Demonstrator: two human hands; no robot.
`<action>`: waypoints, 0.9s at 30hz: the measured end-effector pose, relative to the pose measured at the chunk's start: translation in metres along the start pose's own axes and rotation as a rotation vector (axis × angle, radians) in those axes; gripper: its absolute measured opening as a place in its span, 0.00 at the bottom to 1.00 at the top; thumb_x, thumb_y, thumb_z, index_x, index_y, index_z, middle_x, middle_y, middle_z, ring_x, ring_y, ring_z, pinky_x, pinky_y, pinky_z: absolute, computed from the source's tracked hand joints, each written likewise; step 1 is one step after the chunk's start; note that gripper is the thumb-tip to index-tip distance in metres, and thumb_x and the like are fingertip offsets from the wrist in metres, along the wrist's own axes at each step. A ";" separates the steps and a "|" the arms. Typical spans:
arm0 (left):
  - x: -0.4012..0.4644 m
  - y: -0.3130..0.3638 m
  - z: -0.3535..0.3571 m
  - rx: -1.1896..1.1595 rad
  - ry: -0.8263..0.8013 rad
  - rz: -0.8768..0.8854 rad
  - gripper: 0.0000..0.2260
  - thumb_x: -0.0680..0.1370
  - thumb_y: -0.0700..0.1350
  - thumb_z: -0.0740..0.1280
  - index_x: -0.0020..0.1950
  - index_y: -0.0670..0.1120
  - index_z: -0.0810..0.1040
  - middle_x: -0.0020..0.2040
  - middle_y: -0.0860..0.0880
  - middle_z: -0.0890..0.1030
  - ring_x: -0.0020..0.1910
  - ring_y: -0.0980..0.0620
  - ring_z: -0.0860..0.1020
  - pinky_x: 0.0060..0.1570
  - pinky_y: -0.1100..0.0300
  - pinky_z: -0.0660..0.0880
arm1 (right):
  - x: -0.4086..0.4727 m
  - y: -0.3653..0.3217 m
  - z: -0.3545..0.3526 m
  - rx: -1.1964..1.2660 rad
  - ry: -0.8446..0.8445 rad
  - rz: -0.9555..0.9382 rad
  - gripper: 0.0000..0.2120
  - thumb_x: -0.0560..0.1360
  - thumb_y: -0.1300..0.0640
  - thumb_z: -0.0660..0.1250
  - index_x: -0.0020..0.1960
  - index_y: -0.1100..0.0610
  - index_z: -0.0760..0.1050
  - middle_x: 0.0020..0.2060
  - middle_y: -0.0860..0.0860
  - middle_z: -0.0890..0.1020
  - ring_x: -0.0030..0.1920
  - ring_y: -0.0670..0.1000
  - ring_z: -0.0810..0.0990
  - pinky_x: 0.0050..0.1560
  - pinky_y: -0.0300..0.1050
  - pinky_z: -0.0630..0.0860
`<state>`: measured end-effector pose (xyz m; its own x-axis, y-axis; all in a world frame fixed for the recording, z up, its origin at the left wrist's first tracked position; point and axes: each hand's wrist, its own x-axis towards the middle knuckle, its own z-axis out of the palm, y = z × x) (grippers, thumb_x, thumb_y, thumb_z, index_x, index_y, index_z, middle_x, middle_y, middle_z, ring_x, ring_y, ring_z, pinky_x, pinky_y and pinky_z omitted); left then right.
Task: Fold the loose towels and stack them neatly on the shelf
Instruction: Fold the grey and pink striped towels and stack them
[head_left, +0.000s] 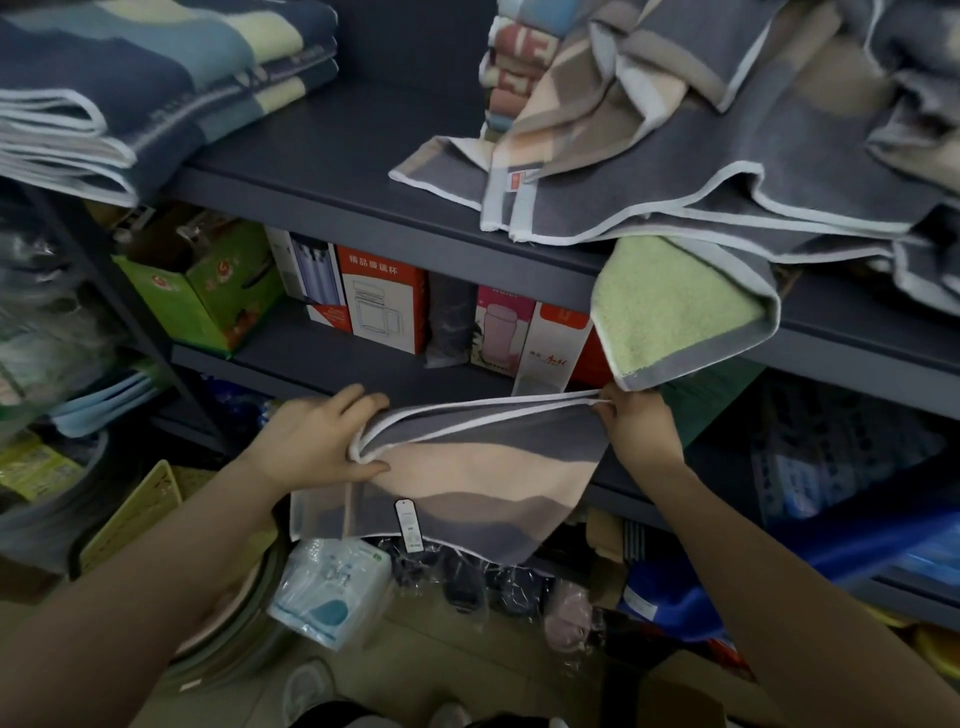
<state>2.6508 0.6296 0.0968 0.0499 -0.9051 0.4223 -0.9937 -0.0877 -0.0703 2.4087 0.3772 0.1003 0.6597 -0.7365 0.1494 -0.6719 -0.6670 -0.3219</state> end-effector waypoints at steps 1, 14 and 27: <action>-0.001 -0.001 0.002 -0.051 0.020 -0.060 0.26 0.66 0.63 0.63 0.52 0.43 0.73 0.41 0.45 0.81 0.25 0.48 0.77 0.21 0.62 0.71 | 0.000 0.001 0.000 0.032 0.019 0.017 0.09 0.77 0.62 0.63 0.43 0.66 0.77 0.41 0.65 0.79 0.41 0.62 0.78 0.36 0.42 0.61; -0.011 -0.038 0.028 -0.858 0.298 -1.520 0.20 0.75 0.59 0.64 0.39 0.42 0.73 0.37 0.42 0.74 0.40 0.42 0.73 0.43 0.52 0.69 | -0.002 -0.024 0.006 0.400 -0.269 0.092 0.06 0.76 0.62 0.63 0.46 0.58 0.66 0.35 0.55 0.74 0.36 0.53 0.73 0.36 0.45 0.69; 0.043 0.016 -0.015 -1.444 0.199 -1.281 0.13 0.76 0.54 0.64 0.48 0.44 0.77 0.44 0.44 0.81 0.46 0.45 0.79 0.51 0.51 0.75 | -0.037 -0.121 -0.032 1.318 -0.677 0.019 0.13 0.77 0.67 0.59 0.46 0.54 0.80 0.34 0.52 0.83 0.29 0.46 0.81 0.33 0.36 0.79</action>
<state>2.6355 0.5954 0.1275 0.7920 -0.5309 -0.3014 0.2914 -0.1051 0.9508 2.4544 0.4817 0.1631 0.9311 -0.3056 -0.1991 -0.1436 0.1948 -0.9703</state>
